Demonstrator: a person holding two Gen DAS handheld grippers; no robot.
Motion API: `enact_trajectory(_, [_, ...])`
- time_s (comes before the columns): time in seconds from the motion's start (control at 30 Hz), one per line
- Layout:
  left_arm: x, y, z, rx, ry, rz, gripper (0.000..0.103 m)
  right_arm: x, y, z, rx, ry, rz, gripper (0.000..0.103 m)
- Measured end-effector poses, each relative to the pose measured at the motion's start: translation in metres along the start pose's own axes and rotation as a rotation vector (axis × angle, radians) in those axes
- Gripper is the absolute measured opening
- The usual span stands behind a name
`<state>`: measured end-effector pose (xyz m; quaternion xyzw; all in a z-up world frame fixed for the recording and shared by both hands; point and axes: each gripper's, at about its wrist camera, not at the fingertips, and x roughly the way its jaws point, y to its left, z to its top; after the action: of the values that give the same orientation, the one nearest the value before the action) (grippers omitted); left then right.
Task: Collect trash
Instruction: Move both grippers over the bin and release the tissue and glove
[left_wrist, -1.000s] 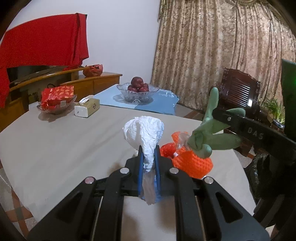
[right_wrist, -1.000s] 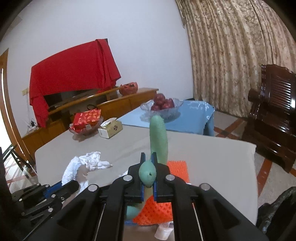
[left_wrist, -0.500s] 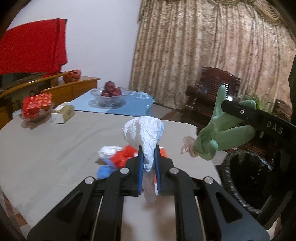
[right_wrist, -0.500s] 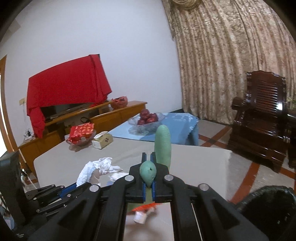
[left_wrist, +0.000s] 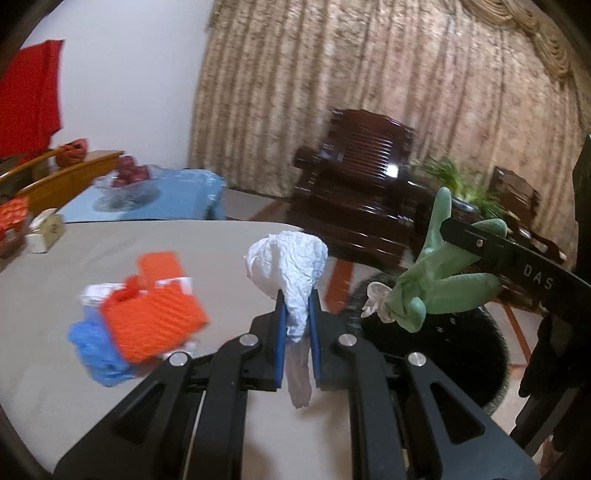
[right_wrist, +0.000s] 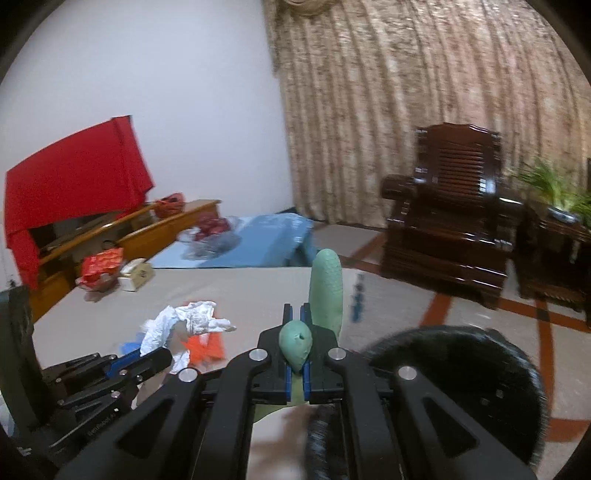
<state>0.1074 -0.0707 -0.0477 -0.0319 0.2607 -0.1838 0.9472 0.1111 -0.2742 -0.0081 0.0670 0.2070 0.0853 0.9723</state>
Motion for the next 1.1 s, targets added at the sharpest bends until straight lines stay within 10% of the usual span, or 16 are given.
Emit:
enact_trajectory(0.63, [0.085, -0.126, -0.031, 0.120, 0.126, -0.224, 0.011, -0.035, -0.127, -0.068, 0.134, 0.126, -0.247, 0.004])
enact_trajectory(0.8, [0.096, -0.129, -0.040, 0.110, 0.162, -0.263, 0.038, -0.036, -0.138, -0.084, 0.134, 0.162, -0.283, 0.015])
enact_trajectory(1.03, [0.087, -0.113, -0.036, 0.083, 0.134, -0.253, 0.072, -0.047, -0.137, -0.086, 0.145, 0.124, -0.330, 0.090])
enact_trajectory(1.1, [0.077, -0.104, -0.033, 0.076, 0.112, -0.224, 0.084, -0.050, -0.133, -0.084, 0.154, 0.100, -0.331, 0.097])
